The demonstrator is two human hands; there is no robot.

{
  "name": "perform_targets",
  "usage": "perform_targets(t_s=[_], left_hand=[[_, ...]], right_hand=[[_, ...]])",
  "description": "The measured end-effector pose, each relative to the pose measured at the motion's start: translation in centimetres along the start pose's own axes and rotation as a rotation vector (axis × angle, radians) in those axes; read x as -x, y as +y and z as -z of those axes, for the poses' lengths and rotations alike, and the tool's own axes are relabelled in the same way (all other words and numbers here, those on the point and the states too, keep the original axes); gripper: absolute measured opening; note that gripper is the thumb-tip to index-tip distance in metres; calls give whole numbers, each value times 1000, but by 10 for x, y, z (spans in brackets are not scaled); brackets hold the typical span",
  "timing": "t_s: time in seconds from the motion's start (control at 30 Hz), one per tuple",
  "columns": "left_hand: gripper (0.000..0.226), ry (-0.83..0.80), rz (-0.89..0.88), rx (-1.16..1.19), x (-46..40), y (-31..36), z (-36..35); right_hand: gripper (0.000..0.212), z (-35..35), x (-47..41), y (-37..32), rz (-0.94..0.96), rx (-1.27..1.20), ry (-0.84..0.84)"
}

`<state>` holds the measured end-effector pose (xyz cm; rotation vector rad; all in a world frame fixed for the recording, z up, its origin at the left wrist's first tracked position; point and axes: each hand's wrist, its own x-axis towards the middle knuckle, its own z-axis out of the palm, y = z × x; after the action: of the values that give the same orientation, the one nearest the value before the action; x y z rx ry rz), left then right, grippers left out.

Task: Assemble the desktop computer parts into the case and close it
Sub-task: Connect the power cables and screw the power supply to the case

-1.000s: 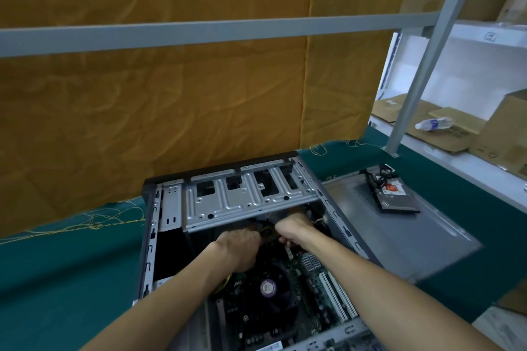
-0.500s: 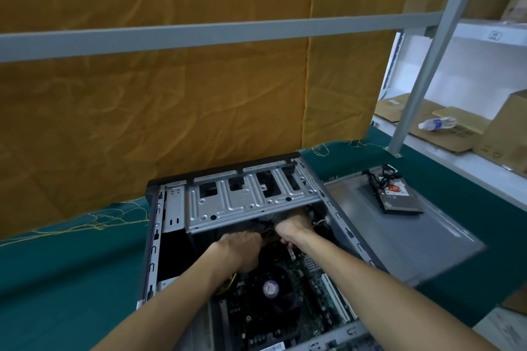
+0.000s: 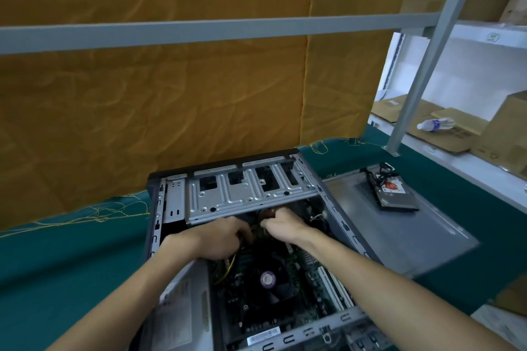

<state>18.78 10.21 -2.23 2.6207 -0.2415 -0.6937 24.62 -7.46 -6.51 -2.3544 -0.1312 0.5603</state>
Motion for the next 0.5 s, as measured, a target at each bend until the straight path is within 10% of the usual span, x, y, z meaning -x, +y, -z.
perform_targets(t_s=[0.5], left_hand=[[51,63,221,85,24,-30,-3]], right_hand=[[36,0,24,-7,130,125,-116]])
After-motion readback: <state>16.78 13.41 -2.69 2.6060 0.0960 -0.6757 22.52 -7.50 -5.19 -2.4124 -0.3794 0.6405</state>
